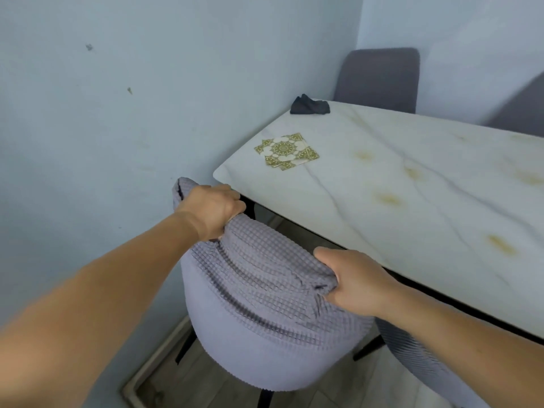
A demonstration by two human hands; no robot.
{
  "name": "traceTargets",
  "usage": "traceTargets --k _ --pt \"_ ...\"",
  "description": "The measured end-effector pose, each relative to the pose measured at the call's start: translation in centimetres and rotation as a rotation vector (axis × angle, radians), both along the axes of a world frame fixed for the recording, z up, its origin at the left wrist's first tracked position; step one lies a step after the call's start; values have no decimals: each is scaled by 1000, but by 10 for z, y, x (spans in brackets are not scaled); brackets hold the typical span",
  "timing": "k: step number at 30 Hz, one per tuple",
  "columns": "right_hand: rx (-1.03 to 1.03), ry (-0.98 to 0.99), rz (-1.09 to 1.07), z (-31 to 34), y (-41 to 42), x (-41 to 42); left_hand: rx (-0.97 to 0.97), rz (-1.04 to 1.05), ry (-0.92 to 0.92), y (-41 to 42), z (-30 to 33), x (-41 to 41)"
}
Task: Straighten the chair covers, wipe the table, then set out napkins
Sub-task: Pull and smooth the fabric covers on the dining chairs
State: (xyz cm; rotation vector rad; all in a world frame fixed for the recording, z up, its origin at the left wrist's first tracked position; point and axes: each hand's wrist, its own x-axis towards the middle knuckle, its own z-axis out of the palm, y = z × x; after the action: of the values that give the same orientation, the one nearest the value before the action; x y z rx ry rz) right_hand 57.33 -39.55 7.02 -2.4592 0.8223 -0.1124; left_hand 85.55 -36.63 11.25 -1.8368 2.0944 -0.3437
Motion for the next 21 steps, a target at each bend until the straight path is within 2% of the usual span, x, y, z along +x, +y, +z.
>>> traceTargets --k 3,7,16,21 --pt "-14 -10 -13 10 -10 -5 41 41 -43 -9 1 -6" --pt "-56 28 -28 21 -25 -8 88 76 12 -19 -4 -10" --pt "-158 122 -93 8 -32 -19 46 37 49 -33 -17 -19" --pt "-148 80 -153 -2 -26 -18 9 7 5 -42 -24 -18"
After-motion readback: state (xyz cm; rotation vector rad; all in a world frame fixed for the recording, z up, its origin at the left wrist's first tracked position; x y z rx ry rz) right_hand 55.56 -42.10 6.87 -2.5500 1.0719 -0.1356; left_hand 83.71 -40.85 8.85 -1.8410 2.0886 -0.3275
